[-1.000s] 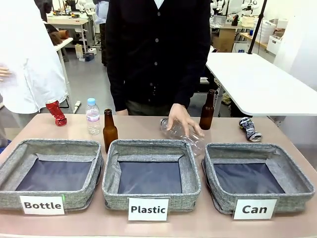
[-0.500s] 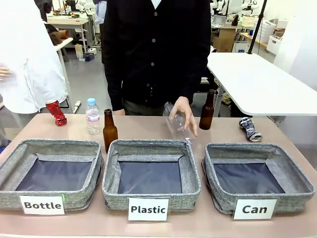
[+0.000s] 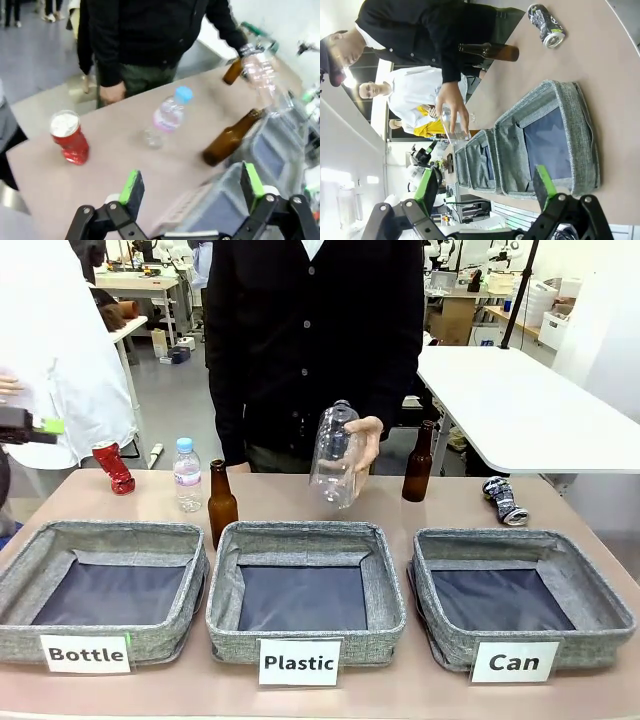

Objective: Sort the can waste into the basket.
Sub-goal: Pick up the can waste from the table and place it in the right Fabric basket.

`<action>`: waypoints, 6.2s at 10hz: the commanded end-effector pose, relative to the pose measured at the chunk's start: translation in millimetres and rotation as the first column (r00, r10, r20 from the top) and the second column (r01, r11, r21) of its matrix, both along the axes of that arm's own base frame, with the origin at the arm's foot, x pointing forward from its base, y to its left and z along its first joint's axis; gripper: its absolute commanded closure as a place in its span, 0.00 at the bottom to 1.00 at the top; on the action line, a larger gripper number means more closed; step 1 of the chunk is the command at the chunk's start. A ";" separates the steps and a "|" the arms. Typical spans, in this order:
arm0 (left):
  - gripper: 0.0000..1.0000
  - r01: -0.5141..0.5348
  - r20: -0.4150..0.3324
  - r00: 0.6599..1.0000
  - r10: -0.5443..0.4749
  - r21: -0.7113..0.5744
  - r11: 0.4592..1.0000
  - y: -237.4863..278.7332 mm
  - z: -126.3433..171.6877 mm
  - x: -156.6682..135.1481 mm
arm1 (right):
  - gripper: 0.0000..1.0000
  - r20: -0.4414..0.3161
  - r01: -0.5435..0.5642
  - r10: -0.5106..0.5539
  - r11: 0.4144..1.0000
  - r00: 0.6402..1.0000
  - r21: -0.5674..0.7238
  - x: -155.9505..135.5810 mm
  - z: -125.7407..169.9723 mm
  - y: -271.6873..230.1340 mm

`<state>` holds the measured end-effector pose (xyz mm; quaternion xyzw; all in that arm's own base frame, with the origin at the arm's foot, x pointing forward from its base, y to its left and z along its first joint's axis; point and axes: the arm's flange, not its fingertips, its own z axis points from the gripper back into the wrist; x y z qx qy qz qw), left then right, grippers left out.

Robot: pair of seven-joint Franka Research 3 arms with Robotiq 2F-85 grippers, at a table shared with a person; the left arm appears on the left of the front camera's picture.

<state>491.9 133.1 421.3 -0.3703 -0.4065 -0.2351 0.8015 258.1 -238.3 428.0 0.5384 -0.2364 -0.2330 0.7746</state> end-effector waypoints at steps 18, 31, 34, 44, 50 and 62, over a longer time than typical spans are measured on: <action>0.00 0.022 0.129 0.989 -0.077 0.385 0.923 58.8 -89.1 142.3 | 0.00 0.037 0.002 -0.002 1.000 0.999 0.005 1.0 -0.1 0.0; 0.00 0.145 0.166 0.965 -0.202 0.306 0.941 32.5 -151.8 194.5 | 0.00 0.037 0.002 -0.002 1.000 0.999 0.005 1.0 -0.1 0.0; 0.00 0.144 0.204 0.959 -0.199 0.254 0.956 28.5 -155.5 198.8 | 0.00 0.037 0.002 -0.002 1.000 0.999 0.005 1.0 -0.1 0.0; 0.00 0.204 0.284 0.931 -0.231 0.120 0.972 23.3 -164.5 204.9 | 0.00 0.037 0.002 -0.002 1.000 0.999 0.005 1.0 -0.1 0.0; 1.00 0.219 0.259 0.935 -0.241 0.114 0.969 26.5 -165.2 204.6 | 0.00 0.037 0.002 -0.002 1.000 0.999 0.005 1.0 -0.1 0.0; 1.00 0.374 0.238 0.893 -0.381 0.075 0.924 47.9 -44.2 90.2 | 0.00 0.037 0.002 -0.002 1.000 0.999 0.005 1.0 -0.1 0.0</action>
